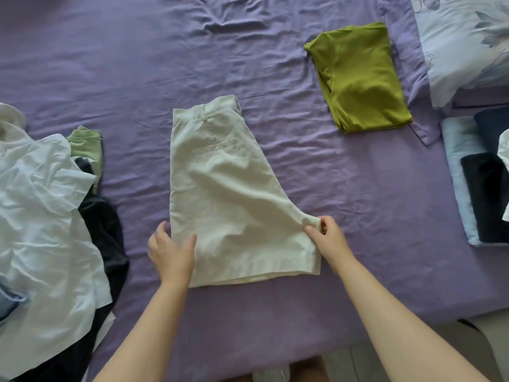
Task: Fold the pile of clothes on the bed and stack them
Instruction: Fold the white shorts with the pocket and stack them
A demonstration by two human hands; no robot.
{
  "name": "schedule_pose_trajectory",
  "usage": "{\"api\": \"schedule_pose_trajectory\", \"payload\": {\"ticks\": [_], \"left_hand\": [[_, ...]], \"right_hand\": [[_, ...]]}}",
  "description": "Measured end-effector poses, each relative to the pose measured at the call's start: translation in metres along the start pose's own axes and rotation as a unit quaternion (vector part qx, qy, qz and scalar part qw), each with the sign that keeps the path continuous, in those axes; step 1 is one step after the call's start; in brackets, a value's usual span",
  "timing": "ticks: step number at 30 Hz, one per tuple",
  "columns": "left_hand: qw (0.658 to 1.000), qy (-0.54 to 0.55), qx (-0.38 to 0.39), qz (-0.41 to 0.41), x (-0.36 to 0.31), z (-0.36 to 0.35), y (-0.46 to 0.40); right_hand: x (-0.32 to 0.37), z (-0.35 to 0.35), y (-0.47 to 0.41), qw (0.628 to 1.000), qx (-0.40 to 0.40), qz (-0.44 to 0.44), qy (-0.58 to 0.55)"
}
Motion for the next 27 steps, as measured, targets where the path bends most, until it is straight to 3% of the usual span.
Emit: {"api": "schedule_pose_trajectory", "payload": {"ticks": [2,3,6,10,13,16,20,22,24,26,27], "left_hand": [[0.985,0.099,0.084,0.112,0.028,-0.006,-0.018],[0.979,0.122,0.108,0.125,0.032,-0.009,-0.021],[0.961,0.176,0.173,0.126,0.032,-0.019,-0.026],[0.882,0.265,0.347,0.178,0.025,-0.035,-0.001],[0.859,0.274,0.413,0.128,0.020,-0.033,0.021],[0.868,0.263,0.405,0.120,0.030,-0.028,0.035],[0.915,0.199,0.315,0.156,0.050,-0.014,0.038],[0.919,0.198,0.284,0.187,0.060,-0.014,0.040],[0.885,0.280,0.299,0.220,0.061,-0.023,0.049],[0.829,0.379,0.334,0.241,0.052,-0.036,0.059],[0.821,0.391,0.338,0.243,0.049,-0.039,0.060]], "right_hand": [[-0.013,-0.010,0.008,0.997,0.004,-0.026,-0.075],[-0.017,-0.014,0.011,0.995,0.003,-0.031,-0.090],[-0.019,-0.017,0.014,0.994,-0.002,-0.018,-0.110],[-0.009,-0.006,0.015,0.998,-0.038,0.006,-0.045],[-0.010,-0.010,0.019,0.993,0.020,-0.053,-0.108],[-0.019,-0.016,0.028,0.981,0.078,-0.121,-0.129],[-0.015,-0.006,0.027,0.990,0.057,-0.097,-0.082],[-0.017,-0.004,0.022,0.995,0.048,-0.083,-0.024],[-0.020,-0.002,0.020,0.996,0.029,-0.078,0.021],[-0.026,-0.007,0.020,0.994,0.045,-0.097,-0.003],[-0.030,-0.013,0.021,0.992,0.067,-0.108,-0.024]]}}
Point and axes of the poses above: each hand's wrist, its own y-axis away from the middle knuckle, its own z-axis out of the back of the hand, x = y × z, the point moved 9 cm from there along -y, towards the middle knuckle
